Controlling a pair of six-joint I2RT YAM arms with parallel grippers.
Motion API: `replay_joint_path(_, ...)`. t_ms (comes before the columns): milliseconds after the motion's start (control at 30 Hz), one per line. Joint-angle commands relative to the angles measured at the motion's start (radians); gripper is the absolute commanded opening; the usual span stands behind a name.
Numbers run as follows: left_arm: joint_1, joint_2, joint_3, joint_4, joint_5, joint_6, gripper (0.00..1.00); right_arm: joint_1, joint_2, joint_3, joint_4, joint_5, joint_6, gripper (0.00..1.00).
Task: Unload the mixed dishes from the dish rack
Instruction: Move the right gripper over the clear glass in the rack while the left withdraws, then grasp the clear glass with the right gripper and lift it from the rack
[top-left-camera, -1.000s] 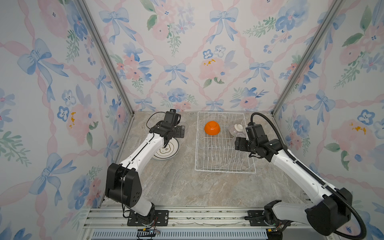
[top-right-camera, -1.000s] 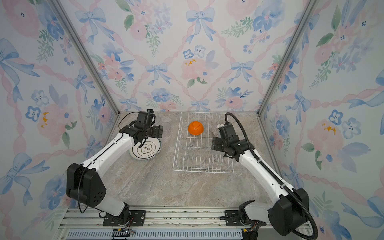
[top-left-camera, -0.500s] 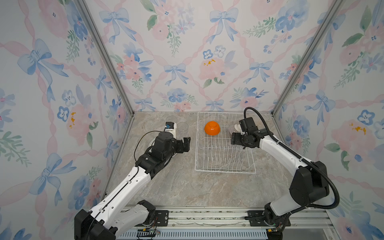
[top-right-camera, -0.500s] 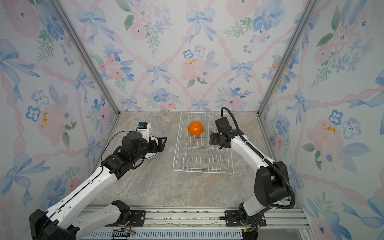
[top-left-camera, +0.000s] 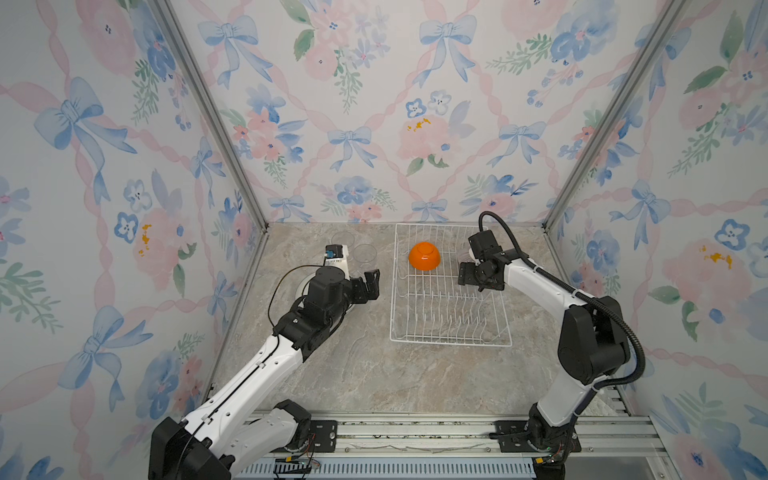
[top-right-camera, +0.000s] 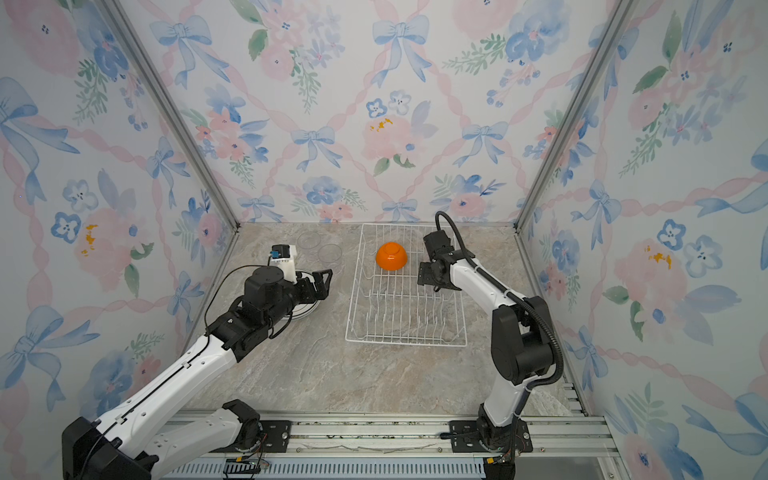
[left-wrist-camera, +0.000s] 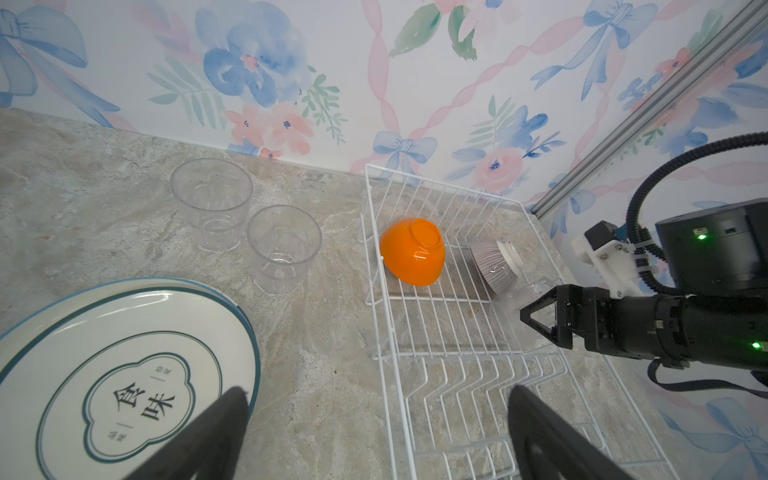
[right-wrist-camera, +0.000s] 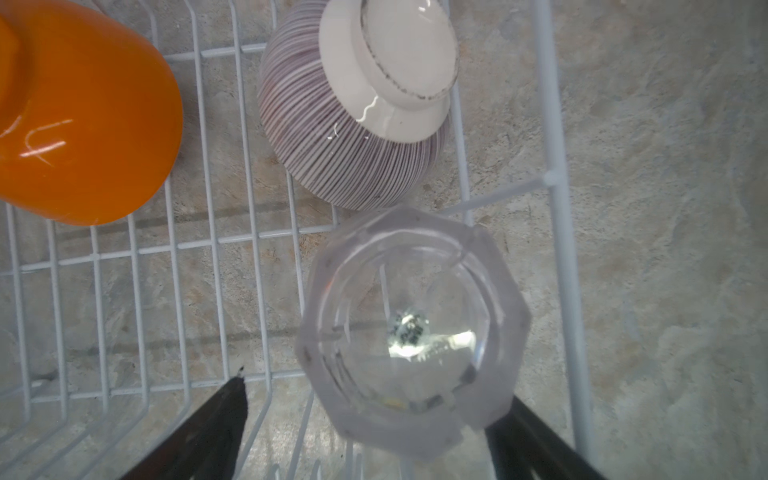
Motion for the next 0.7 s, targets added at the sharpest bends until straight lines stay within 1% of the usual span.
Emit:
replay_joint_path(0,0.02,0.027,-0.014,0.033,0.023,-0.028,0.98,-0.007,0.021,0.048,0.013,0.041,-0.009,0.89)
replay_joint_path(200,0.059,0.068,0.012,0.034,0.077,-0.004,0.98,0.0,0.04,0.055,0.041,0.061,-0.045,0.9)
replay_joint_path(500,0.078,0.105,0.017,0.035,0.119,-0.003,0.98,0.003,0.06,0.04,0.13,-0.005,-0.088,0.91)
replay_joint_path(600,0.08,0.116,0.019,0.035,0.133,-0.011,0.98,0.011,0.072,0.048,0.151,-0.045,-0.105,0.91)
replay_joint_path(667,0.081,0.125,0.02,0.035,0.142,-0.014,0.98,0.022,0.084,0.059,0.148,-0.039,-0.119,0.91)
